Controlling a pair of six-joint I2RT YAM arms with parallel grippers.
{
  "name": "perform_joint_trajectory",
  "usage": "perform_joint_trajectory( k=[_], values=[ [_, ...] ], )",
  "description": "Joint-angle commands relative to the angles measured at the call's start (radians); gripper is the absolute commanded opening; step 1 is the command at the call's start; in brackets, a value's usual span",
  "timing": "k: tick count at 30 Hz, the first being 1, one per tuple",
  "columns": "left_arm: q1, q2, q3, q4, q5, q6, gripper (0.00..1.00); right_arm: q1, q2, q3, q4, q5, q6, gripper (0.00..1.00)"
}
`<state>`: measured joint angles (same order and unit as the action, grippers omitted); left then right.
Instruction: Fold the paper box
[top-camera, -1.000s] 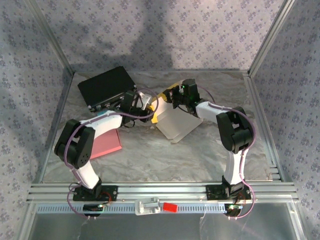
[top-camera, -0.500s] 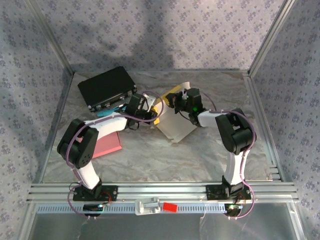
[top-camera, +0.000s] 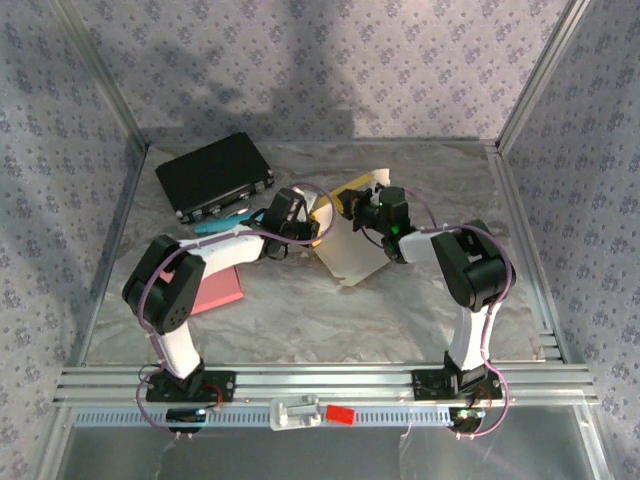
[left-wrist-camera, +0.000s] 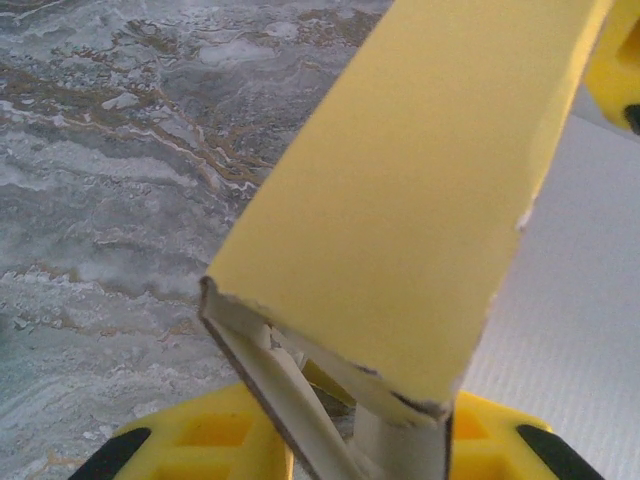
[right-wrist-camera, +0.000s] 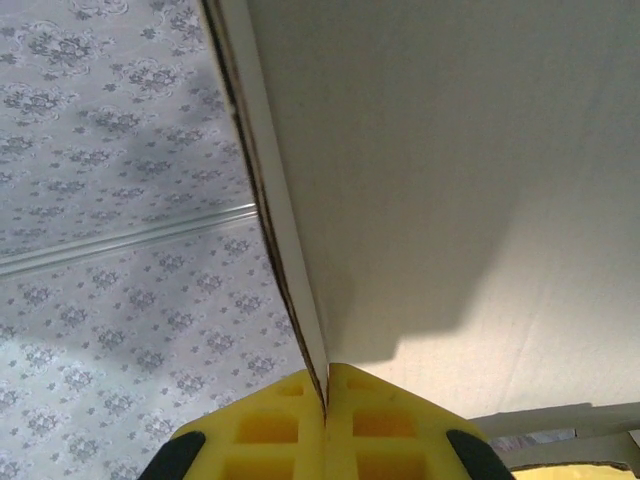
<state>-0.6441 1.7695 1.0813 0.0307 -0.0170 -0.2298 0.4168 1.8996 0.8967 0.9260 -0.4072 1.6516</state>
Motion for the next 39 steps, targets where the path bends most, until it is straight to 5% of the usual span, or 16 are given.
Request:
perform_joint_trajectory(
  k=[1, 27, 39],
  values=[
    [-0.011, 0.034, 0.029, 0.027, -0.063, -0.059, 0.24, 0.03, -0.003, -0.031, 0.009, -0.003, 0.047, 0.0],
    [-0.073, 0.133, 0.103, -0.015, -0.281, -0.178, 0.0, 0.094, -0.02, -0.062, 0.061, 0.118, 0.151, 0.0],
    [-0.076, 0.173, 0.142, -0.04, -0.287, -0.184, 0.08, 0.092, -0.031, -0.068, 0.042, 0.114, 0.155, 0.0]
  ],
)
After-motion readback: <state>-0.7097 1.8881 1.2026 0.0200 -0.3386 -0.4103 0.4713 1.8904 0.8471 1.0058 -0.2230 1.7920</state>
